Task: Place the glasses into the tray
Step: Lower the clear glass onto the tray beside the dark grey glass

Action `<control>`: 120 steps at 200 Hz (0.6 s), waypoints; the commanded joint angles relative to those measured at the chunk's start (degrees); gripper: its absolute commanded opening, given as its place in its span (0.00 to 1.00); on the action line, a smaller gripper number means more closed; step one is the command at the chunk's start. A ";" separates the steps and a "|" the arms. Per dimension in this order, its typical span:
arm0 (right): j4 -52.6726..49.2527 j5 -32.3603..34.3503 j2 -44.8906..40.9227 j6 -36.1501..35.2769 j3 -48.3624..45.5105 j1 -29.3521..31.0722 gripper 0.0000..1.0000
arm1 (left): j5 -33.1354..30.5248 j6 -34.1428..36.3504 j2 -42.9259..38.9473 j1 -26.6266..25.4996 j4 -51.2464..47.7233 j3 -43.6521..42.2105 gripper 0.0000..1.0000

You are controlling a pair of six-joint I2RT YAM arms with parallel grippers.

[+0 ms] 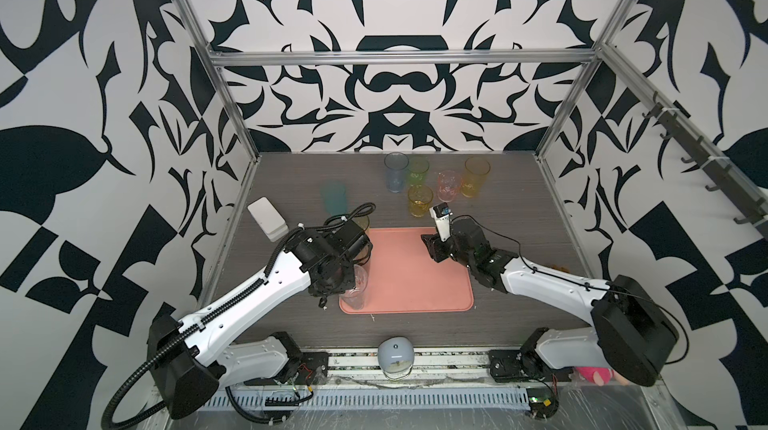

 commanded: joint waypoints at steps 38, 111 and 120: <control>1.23 1.02 -0.76 -0.84 0.69 0.33 0.56 | -0.97 -1.69 1.20 -0.20 1.10 -2.14 0.00; 0.71 1.95 -0.68 -0.84 0.94 0.30 0.56 | -1.11 -1.70 3.30 -0.20 2.68 -3.66 0.00; 0.74 1.95 -0.66 -0.88 1.01 0.30 0.56 | -1.00 -1.63 3.47 -0.20 2.95 -3.79 0.00</control>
